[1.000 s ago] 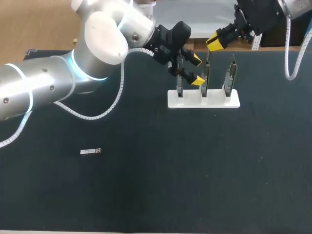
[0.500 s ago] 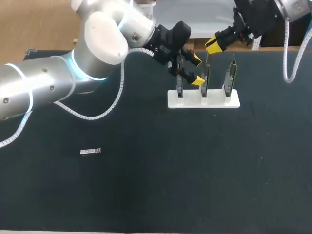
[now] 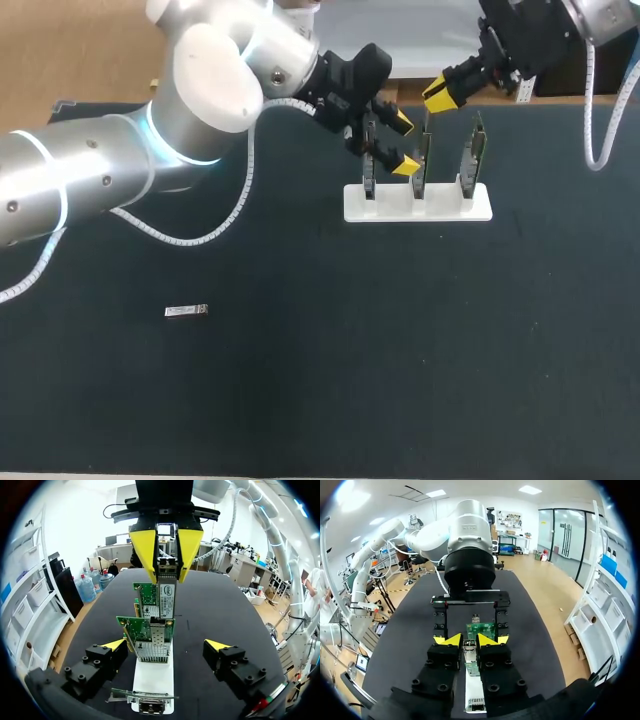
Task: Pick up the optical module with the left hand, and insert it into the network port with the right hand.
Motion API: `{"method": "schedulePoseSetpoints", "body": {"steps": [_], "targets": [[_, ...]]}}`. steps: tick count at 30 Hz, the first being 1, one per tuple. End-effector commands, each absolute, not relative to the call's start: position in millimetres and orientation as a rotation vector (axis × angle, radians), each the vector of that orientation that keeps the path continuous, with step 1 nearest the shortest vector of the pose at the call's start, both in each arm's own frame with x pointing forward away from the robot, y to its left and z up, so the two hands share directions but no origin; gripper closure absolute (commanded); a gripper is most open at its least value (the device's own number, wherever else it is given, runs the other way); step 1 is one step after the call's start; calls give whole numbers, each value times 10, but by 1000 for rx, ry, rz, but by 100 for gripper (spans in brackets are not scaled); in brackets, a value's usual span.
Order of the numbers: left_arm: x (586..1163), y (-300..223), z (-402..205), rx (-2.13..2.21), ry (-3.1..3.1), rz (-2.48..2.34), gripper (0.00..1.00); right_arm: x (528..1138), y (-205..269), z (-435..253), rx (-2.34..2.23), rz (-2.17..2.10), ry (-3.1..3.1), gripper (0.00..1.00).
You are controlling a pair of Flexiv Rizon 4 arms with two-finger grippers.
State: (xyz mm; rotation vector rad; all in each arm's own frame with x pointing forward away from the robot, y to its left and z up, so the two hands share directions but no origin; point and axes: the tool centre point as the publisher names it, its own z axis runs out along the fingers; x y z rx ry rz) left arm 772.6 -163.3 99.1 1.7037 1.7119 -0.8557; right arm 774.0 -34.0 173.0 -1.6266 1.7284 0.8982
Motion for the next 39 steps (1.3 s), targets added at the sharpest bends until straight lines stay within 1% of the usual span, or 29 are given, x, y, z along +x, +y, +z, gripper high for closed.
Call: {"method": "schedulePoseSetpoints", "body": {"steps": [1, 39], "targets": [[7737, -1637, 1004, 1708, 1719, -854, 0, 7718, -344, 1725, -1623, 892, 1730, 100], [7737, -1637, 1004, 1708, 1719, -854, 0, 7797, -305, 1694, -1644, 885, 1715, 100]]}}
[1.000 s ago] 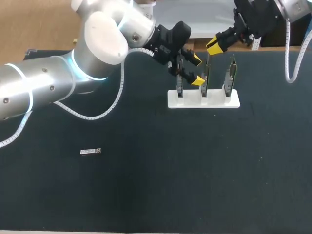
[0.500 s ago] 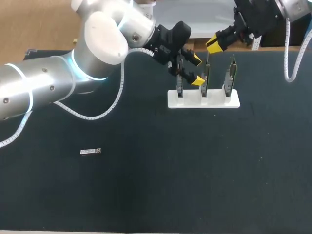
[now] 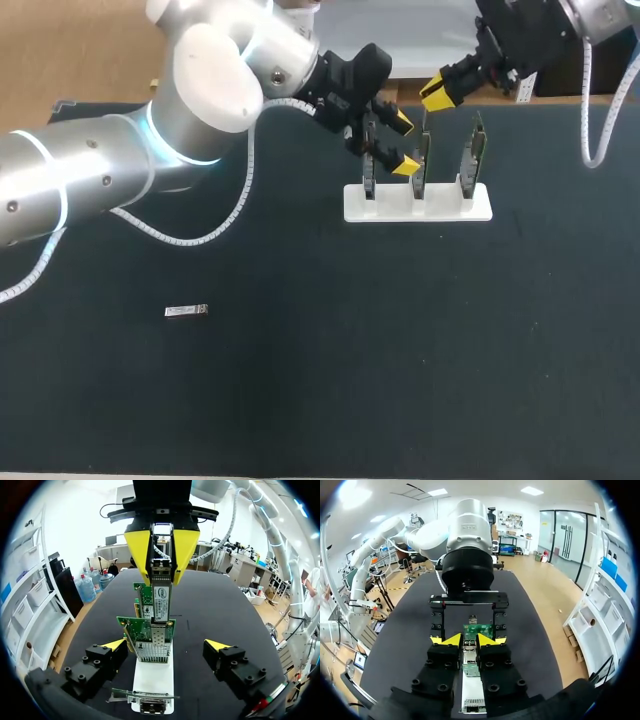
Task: Pick up the optical module with the left hand, and insert it into the network port with the right hand.
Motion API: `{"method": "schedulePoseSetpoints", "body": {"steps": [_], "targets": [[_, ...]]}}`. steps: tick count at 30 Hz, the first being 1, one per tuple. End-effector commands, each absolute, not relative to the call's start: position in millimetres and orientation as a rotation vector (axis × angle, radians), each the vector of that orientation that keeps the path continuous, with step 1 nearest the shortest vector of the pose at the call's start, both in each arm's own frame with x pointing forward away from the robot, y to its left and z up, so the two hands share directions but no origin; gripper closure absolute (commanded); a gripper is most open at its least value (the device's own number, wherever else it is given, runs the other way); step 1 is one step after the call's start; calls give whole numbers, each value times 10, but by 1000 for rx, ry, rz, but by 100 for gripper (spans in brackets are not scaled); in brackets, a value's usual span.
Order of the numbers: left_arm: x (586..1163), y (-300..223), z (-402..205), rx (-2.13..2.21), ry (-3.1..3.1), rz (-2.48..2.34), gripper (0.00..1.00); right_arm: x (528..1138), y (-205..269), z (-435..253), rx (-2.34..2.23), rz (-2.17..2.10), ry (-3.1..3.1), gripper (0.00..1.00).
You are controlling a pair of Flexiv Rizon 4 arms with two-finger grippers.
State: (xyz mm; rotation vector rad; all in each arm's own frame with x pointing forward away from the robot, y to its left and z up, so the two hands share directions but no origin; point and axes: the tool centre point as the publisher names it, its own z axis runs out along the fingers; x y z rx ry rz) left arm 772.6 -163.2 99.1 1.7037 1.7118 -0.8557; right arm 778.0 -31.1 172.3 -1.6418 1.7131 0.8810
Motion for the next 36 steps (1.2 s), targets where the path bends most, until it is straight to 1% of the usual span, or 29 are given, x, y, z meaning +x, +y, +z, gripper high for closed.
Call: {"method": "schedulePoseSetpoints", "body": {"steps": [1, 36], "targets": [[7737, -1637, 1004, 1708, 1719, -854, 0, 7797, -306, 1691, -1644, 885, 1716, 100], [7737, -1637, 1004, 1708, 1719, -854, 0, 7796, -293, 1680, -1658, 867, 1701, 100]]}}
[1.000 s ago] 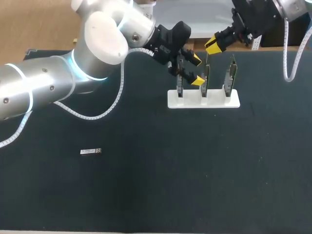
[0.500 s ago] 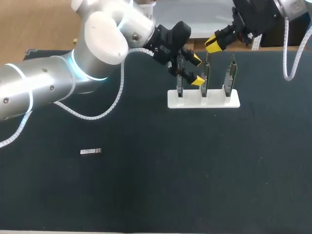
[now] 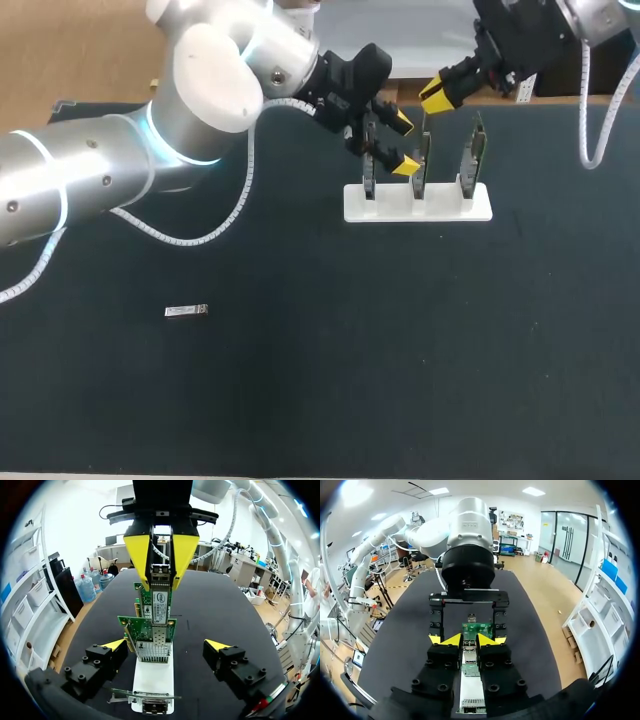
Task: Pick up the optical module with the left hand, and insert it into the network port with the right hand.
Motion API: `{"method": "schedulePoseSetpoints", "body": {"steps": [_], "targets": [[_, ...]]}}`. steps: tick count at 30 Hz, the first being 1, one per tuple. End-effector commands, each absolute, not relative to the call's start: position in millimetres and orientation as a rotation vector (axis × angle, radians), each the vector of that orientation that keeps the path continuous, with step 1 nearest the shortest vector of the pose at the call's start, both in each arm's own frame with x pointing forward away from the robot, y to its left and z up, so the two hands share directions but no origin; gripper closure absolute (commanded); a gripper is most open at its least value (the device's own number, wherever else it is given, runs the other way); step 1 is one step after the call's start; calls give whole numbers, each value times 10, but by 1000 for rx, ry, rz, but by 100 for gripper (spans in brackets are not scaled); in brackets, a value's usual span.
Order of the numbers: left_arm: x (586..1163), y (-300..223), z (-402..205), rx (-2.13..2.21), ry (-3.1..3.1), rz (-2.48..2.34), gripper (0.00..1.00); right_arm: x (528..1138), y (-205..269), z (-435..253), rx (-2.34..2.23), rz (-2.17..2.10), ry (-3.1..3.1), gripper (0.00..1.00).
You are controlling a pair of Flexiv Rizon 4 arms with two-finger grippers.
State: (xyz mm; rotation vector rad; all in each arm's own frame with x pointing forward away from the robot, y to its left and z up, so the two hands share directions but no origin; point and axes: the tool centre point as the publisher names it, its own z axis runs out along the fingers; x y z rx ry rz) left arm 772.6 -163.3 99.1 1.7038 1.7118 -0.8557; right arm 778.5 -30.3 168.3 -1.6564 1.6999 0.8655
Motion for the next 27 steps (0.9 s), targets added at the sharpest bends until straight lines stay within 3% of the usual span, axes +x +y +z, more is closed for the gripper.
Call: {"method": "schedulePoseSetpoints", "body": {"steps": [1, 15, 16, 17, 18, 27], "targets": [[7737, -1637, 1004, 1708, 1719, -854, 0, 7795, -294, 1673, -1658, 866, 1702, 100], [7737, -1637, 1004, 1708, 1719, -854, 0, 7775, -305, 1608, -1659, 869, 1729, 100], [7737, -1637, 1004, 1708, 1719, -854, 0, 7775, -305, 1608, -1658, 869, 1730, 90], [7737, -1637, 1004, 1708, 1719, -854, 0, 7775, -305, 1608, -1657, 868, 1732, 53], [7737, -1637, 1004, 1708, 1719, -854, 0, 7776, -305, 1610, -1658, 866, 1735, 0], [7737, -1637, 1004, 1708, 1719, -854, 0, 7791, -322, 1780, -1609, 945, 1707, 0]]}}
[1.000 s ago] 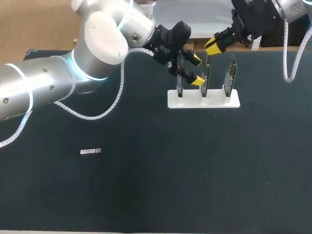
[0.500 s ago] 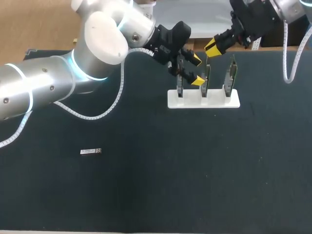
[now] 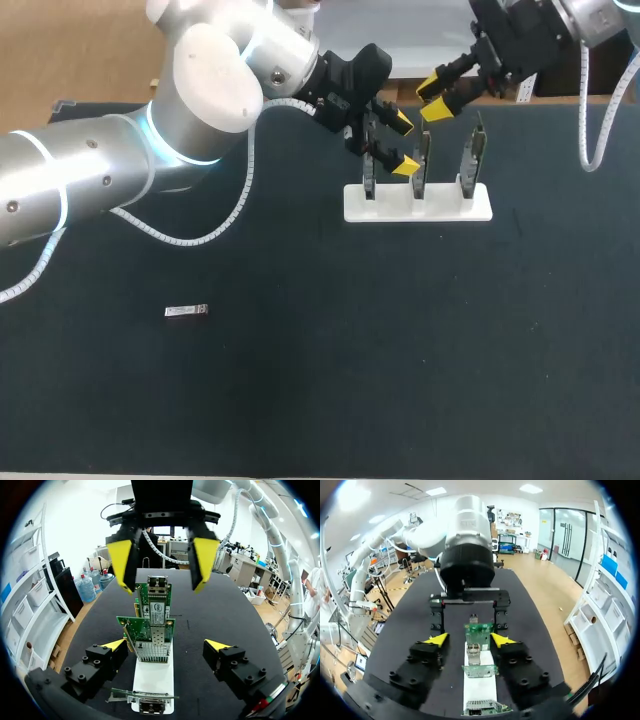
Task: Pick up the optical module with the left hand, and insert it into the network port with the right hand.
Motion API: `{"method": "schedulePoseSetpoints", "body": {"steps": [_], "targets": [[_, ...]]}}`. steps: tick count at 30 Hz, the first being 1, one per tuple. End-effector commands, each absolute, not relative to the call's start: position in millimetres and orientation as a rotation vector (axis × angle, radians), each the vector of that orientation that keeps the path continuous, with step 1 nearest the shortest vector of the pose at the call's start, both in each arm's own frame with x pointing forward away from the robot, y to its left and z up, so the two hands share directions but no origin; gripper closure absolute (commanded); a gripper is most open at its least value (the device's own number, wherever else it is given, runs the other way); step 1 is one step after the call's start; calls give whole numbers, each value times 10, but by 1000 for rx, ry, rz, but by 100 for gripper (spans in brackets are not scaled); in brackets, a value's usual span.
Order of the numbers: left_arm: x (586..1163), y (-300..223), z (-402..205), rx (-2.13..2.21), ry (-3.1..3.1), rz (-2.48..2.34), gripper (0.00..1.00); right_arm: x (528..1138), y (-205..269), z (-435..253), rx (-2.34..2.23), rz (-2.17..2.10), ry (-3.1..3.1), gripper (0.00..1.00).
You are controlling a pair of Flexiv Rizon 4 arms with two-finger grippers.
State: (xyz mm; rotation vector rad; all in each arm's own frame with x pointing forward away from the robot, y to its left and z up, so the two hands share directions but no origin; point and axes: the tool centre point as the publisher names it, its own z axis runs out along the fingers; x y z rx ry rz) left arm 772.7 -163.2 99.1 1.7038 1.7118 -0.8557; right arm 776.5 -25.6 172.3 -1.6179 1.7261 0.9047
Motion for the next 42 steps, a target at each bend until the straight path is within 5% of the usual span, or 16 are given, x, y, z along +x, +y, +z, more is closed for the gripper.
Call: {"method": "schedulePoseSetpoints", "body": {"steps": [1, 3, 4, 5, 6, 7, 42], "targets": [[7737, -1637, 1004, 1708, 1719, -854, 0, 7794, -325, 1802, -1603, 955, 1703, 0], [7737, -1637, 1004, 1708, 1719, -854, 0, 7799, -329, 1839, -1598, 969, 1695, 0], [7737, -1637, 1004, 1708, 1719, -854, 0, 7802, -329, 1850, -1598, 970, 1693, 8], [7737, -1637, 1004, 1708, 1719, -854, 0, 7806, -328, 1860, -1596, 967, 1691, 59], [7737, -1637, 1004, 1708, 1719, -854, 0, 7808, -327, 1868, -1594, 966, 1689, 90], [7737, -1637, 1004, 1708, 1719, -854, 0, 7809, -325, 1873, -1594, 966, 1686, 100], [7737, -1637, 1004, 1708, 1719, -854, 0, 7845, -272, 1747, -1589, 950, 1714, 100]]}}
